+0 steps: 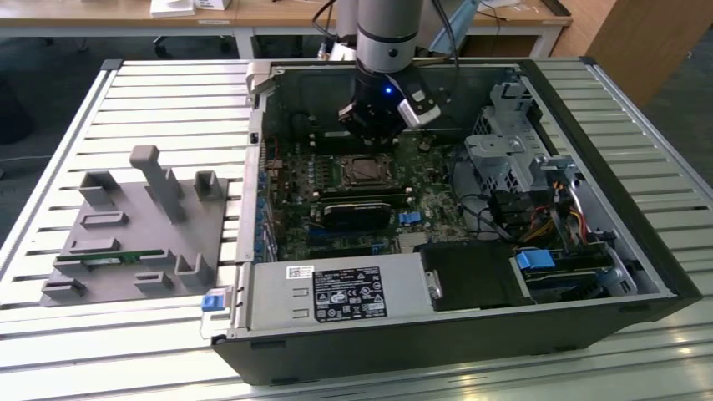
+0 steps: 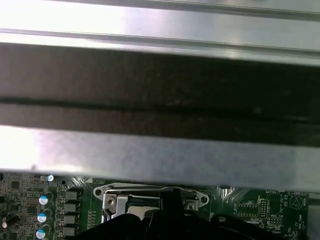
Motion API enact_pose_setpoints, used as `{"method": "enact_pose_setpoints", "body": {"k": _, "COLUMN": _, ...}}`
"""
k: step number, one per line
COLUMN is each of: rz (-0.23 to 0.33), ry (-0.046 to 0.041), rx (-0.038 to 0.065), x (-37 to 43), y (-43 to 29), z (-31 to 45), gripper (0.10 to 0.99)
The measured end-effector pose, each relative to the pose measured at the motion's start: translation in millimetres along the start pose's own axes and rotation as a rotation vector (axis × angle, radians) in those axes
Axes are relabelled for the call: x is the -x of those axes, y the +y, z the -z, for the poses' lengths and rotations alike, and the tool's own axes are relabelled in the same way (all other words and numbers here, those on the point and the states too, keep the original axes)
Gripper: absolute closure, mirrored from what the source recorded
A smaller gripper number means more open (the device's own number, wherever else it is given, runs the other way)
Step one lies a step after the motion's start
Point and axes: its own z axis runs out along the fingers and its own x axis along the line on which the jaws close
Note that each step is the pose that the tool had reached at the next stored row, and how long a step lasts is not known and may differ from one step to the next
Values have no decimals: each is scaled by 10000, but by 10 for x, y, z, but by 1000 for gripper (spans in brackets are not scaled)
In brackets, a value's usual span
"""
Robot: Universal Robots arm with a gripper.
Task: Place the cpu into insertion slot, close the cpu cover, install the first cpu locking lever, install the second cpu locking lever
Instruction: 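Install the second cpu locking lever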
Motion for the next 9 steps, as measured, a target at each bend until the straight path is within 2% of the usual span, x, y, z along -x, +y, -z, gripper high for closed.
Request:
{"method": "enact_pose_setpoints", "body": {"k": 5, "rz": 0, "ry": 0, "rx": -1, "x": -1, "y": -30, "z": 1, "gripper": 980}}
{"method": "enact_pose_setpoints", "body": {"k": 9, "rz": -1, "ry": 0, "rx": 0, "x": -4, "y": -85, "z": 3, "gripper": 980}}
